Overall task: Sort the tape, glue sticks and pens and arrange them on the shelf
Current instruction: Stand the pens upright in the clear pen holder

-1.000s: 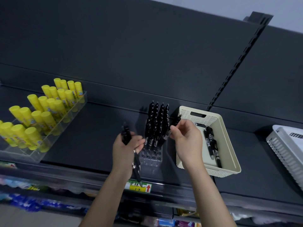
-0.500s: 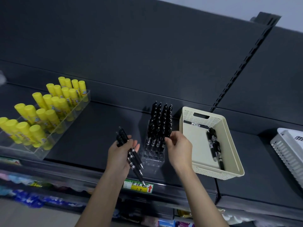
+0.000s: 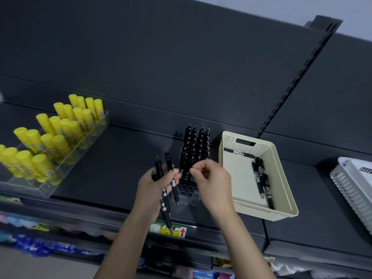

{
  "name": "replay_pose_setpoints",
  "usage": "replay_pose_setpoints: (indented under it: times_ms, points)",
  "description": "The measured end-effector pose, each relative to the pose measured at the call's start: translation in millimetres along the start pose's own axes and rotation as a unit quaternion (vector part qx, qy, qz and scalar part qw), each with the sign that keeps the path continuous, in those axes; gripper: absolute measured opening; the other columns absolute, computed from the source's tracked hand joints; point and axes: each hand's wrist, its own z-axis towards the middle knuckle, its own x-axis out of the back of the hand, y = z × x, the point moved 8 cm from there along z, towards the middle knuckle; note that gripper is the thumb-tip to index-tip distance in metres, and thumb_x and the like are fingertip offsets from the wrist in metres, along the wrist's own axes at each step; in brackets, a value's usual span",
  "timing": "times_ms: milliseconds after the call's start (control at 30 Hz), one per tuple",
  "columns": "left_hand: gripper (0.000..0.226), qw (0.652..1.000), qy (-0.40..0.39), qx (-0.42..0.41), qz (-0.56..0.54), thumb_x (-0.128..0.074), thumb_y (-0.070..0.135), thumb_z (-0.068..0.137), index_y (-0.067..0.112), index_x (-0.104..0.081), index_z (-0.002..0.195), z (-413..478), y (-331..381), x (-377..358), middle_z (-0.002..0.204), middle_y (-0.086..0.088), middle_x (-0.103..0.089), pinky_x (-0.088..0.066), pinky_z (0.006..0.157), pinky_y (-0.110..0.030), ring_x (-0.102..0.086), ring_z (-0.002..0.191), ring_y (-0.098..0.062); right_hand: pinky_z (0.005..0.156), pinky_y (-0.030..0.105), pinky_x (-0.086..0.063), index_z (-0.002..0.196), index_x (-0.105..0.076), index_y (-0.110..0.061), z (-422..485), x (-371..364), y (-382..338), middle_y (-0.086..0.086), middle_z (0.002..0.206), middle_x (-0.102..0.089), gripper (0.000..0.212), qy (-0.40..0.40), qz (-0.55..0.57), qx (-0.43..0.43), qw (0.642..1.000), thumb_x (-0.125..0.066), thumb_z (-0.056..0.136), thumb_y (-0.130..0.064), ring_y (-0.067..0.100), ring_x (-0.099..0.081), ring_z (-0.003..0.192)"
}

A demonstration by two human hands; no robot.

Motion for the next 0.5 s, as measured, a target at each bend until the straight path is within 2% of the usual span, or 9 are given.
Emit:
replay_pose_setpoints:
  times_ms: [67, 133, 233, 300, 367, 433, 500]
  points:
    - [0.017, 0.994, -0.039, -0.033, 0.093, -0.073, 0.011, 0.080, 0.019, -0.074, 0.095, -2.4, 5.7, -6.7, 0.096, -0.006, -0.075, -0.056, 0.077, -0.023, -0.071, 0.094, -0.018, 0.067, 0.011, -0.042, 0.083, -0.066, -0.023, -0.7, -4.1, -11.2, -0.006, 0.080, -0.062, 0.006, -0.008, -0.004, 0.023, 1.000, -0.069, 0.084, -0.018, 0.001, -0.055, 0.073]
    - [0.023, 0.978, -0.073, -0.066, 0.183, -0.067, 0.005, 0.084, 0.025, -0.074, 0.092, -4.3, 9.5, -13.2, 0.091, 0.000, -0.075, -0.054, 0.076, -0.023, -0.071, 0.090, -0.014, 0.067, 0.007, -0.040, 0.087, -0.068, -0.023, 0.4, -7.5, -17.6, -0.007, 0.082, -0.060, 0.007, -0.017, 0.002, 0.032, 0.999, -0.069, 0.083, -0.018, 0.000, -0.054, 0.074]
    - [0.024, 0.971, -0.088, -0.087, 0.204, -0.066, 0.002, 0.084, 0.023, -0.074, 0.092, -6.2, 12.5, -18.2, 0.087, 0.001, -0.074, -0.053, 0.073, -0.019, -0.070, 0.085, -0.012, 0.065, 0.009, -0.039, 0.081, -0.063, -0.026, 2.4, -9.1, -19.9, -0.006, 0.079, -0.060, 0.012, -0.021, 0.021, 0.027, 0.999, -0.069, 0.082, -0.017, 0.001, -0.053, 0.071]
    - [0.022, 0.984, -0.047, -0.076, 0.156, -0.066, 0.002, 0.085, 0.018, -0.072, 0.099, -4.4, 12.2, -10.8, 0.093, -0.004, -0.075, -0.056, 0.077, -0.022, -0.071, 0.091, -0.016, 0.065, 0.014, -0.042, 0.084, -0.064, -0.026, 3.2, -4.0, -19.1, -0.005, 0.077, -0.063, 0.011, 0.003, 0.040, 0.024, 0.999, -0.069, 0.083, -0.016, 0.004, -0.055, 0.070]
    - [0.018, 0.997, 0.029, -0.038, 0.055, -0.064, 0.004, 0.088, 0.008, -0.066, 0.105, -0.3, 7.2, 7.7, 0.094, -0.010, -0.074, -0.057, 0.077, -0.024, -0.072, 0.091, -0.020, 0.065, 0.017, -0.044, 0.086, -0.065, -0.025, 4.2, 5.0, -18.1, -0.008, 0.073, -0.063, 0.011, 0.047, 0.048, 0.027, 0.997, -0.068, 0.083, -0.014, 0.003, -0.055, 0.067]
    - [0.014, 0.994, 0.101, 0.017, -0.038, -0.059, 0.008, 0.092, 0.004, -0.062, 0.105, 1.4, -0.3, 27.8, 0.091, -0.012, -0.072, -0.057, 0.067, -0.020, -0.072, 0.081, -0.018, 0.065, 0.012, -0.044, 0.089, -0.066, -0.025, 4.4, 10.3, -17.6, -0.013, 0.072, -0.063, 0.014, 0.081, 0.048, 0.031, 0.995, -0.068, 0.084, -0.013, 0.000, -0.056, 0.066]
    - [0.011, 0.981, 0.132, 0.072, -0.123, -0.055, 0.007, 0.095, 0.002, -0.061, 0.103, 1.9, -9.8, 38.4, 0.083, -0.010, -0.066, -0.053, 0.055, -0.018, -0.067, 0.067, -0.013, 0.070, 0.014, -0.048, 0.098, -0.069, -0.020, 4.6, 9.0, -15.9, -0.010, 0.077, -0.066, 0.015, 0.091, 0.037, 0.029, 0.995, -0.067, 0.085, -0.013, 0.000, -0.059, 0.071]
